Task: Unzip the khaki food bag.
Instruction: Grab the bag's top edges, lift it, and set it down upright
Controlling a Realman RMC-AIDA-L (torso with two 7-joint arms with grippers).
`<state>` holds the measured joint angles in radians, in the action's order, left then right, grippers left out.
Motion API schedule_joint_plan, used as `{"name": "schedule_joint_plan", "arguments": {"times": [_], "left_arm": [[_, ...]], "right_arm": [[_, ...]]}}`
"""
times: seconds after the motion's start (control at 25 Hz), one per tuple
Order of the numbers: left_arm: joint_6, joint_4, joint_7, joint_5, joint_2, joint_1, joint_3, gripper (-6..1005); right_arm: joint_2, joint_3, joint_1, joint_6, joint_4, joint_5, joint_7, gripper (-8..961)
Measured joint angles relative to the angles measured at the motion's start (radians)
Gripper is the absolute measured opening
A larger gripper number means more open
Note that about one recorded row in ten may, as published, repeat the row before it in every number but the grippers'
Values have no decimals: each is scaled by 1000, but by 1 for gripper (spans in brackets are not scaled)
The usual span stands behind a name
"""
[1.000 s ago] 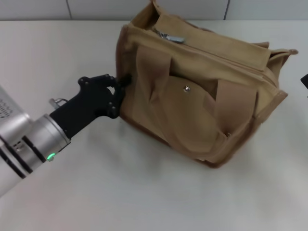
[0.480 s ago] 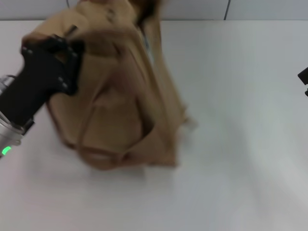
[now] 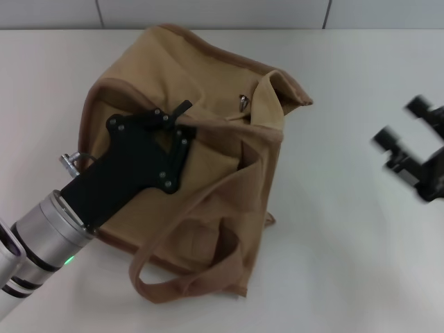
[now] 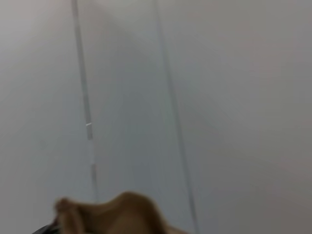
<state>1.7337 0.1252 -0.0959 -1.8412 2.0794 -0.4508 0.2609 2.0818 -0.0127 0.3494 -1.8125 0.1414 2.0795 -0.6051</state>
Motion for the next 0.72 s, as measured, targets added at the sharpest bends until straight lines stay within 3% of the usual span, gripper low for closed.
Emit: {"name": "schedule_joint_plan", "arguments": {"times": [0.16, 0.48, 0.72], "left_arm": [[3, 2, 0, -1, 0, -2, -4, 54], [-6, 16, -3, -2, 1, -11, -4, 58], [-24, 18, -3, -3, 1, -9, -2, 61]], "right_arm": [[4, 125, 37, 49, -66, 1, 123, 767], [9, 133, 93, 238, -261, -2, 340, 765], [9, 132, 112, 278, -315, -5, 401, 763]]}}
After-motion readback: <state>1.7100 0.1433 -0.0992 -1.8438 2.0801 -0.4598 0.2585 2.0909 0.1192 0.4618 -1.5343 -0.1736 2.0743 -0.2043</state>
